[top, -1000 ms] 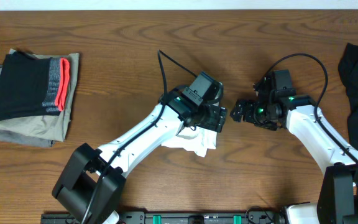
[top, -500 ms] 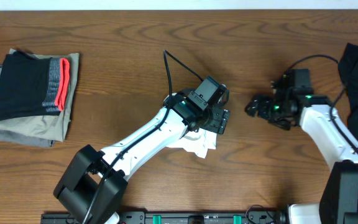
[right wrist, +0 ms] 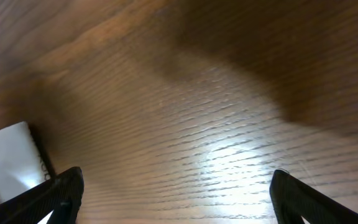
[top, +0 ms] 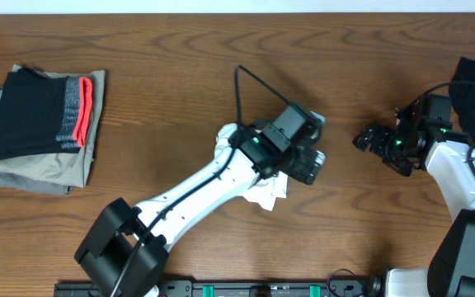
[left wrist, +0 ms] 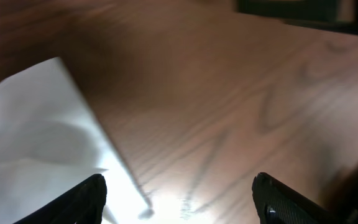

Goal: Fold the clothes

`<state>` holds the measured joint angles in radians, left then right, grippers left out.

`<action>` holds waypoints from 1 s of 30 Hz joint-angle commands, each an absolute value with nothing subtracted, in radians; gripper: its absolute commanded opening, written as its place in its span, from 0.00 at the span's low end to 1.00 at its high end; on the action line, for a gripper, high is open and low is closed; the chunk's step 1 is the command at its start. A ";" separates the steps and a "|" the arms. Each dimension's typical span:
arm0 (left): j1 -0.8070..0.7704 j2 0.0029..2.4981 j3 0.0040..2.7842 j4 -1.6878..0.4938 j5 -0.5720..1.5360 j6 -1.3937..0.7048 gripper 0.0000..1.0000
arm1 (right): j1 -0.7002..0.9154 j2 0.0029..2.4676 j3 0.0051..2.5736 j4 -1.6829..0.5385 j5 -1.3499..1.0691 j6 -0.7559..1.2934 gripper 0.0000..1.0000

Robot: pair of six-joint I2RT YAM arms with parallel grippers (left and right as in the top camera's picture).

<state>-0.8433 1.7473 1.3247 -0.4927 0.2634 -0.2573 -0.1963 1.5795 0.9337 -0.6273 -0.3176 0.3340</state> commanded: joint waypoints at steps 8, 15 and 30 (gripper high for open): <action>-0.715 1.632 1.463 -0.622 0.252 -0.216 0.77 | -0.202 1.582 0.939 -0.624 -0.398 0.297 0.90; -0.417 1.431 1.464 -0.762 0.088 -0.340 0.80 | -0.148 1.574 1.010 -0.622 -0.535 0.214 0.86; -0.003 1.393 1.437 -1.057 0.084 -0.372 0.98 | 0.486 1.581 1.207 -0.659 -0.082 0.152 0.86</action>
<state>-0.0334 1.3865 1.4467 -1.0382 0.0971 -0.3676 0.4164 1.5791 1.1969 -0.6338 -0.2432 0.1734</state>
